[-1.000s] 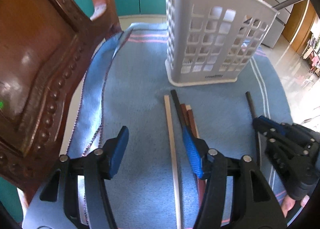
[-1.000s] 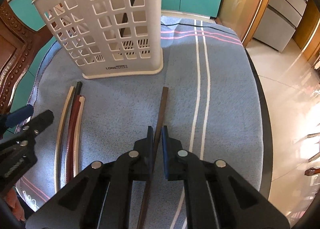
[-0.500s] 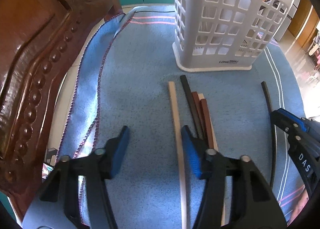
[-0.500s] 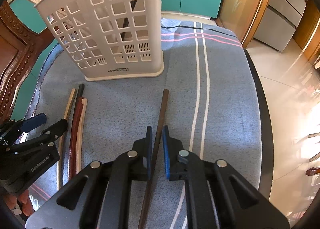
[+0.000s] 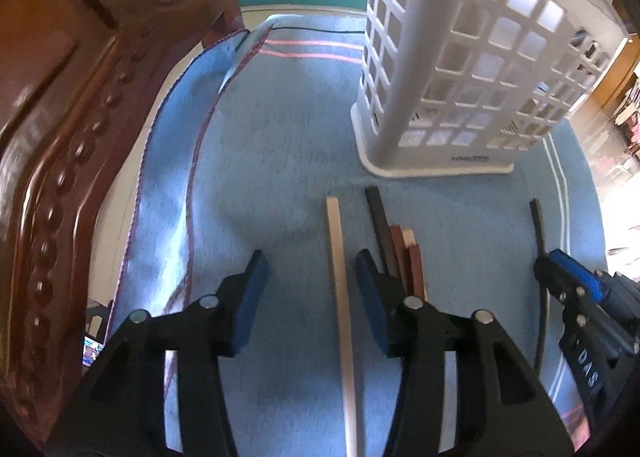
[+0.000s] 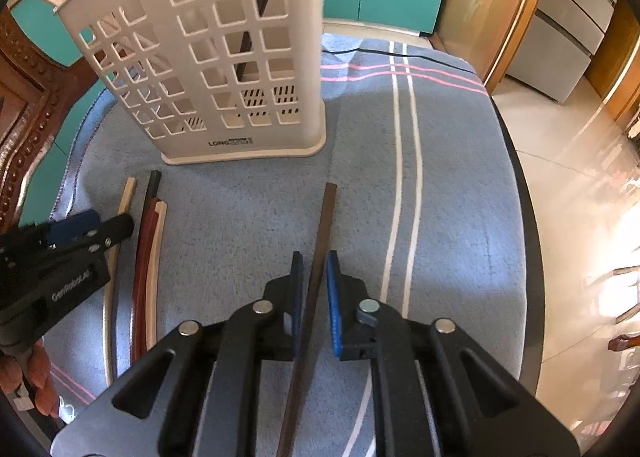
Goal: Organize utensils
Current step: 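Close the left tool on a light wooden chopstick while the right tool closes on a dark one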
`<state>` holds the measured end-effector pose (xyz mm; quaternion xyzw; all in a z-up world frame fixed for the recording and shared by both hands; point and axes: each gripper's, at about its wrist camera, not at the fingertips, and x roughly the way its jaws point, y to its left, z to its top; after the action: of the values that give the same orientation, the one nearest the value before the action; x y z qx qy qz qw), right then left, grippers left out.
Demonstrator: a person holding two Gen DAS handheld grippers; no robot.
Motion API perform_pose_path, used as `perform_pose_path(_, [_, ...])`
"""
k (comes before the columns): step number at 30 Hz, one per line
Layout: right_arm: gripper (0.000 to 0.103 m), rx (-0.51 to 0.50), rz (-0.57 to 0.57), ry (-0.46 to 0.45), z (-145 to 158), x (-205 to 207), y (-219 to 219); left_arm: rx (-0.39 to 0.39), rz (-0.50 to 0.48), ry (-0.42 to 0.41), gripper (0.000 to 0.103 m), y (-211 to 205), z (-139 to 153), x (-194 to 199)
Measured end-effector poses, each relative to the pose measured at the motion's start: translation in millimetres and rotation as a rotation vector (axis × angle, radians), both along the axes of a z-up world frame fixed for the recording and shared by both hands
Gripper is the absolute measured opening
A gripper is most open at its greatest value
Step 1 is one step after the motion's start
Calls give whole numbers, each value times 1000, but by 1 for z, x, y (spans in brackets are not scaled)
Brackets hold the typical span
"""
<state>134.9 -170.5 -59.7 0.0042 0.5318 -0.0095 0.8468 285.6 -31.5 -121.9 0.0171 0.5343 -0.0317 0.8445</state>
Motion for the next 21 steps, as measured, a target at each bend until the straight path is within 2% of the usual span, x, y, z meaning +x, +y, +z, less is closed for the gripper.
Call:
perform_pose_path(4, [18,-25,6,-3,-8,8,3,26,14,-8,50,-6,-1,7])
perform_pose_path(9, [18,-18,1,-14,-11,17,0,-5,26,-10,48,-11,1,11])
perform_pose_path(11, [16,-11,4,-16,-12,20,1,-10,24,-16,39,-11,1,16])
perform_pose_path(12, [10,-13,7,-18,-12,20,1,-8,23,-21,35,-12,0,18])
perform_pose_path(14, [9,-15,10,-24,-12,21,-1,-10,21,-26,15,-11,0,20])
perform_pose_path(15, [9,-9,8,-26,-12,20,-3,-18,20,-27,11,-12,1,21])
perform_pose_path(16, [9,-4,8,-28,-12,21,-4,-29,19,-30,8,-12,1,20])
perform_pose_path(21, [6,5,15,-60,-1,21,-13,-69,29,-67,7,-14,12,3])
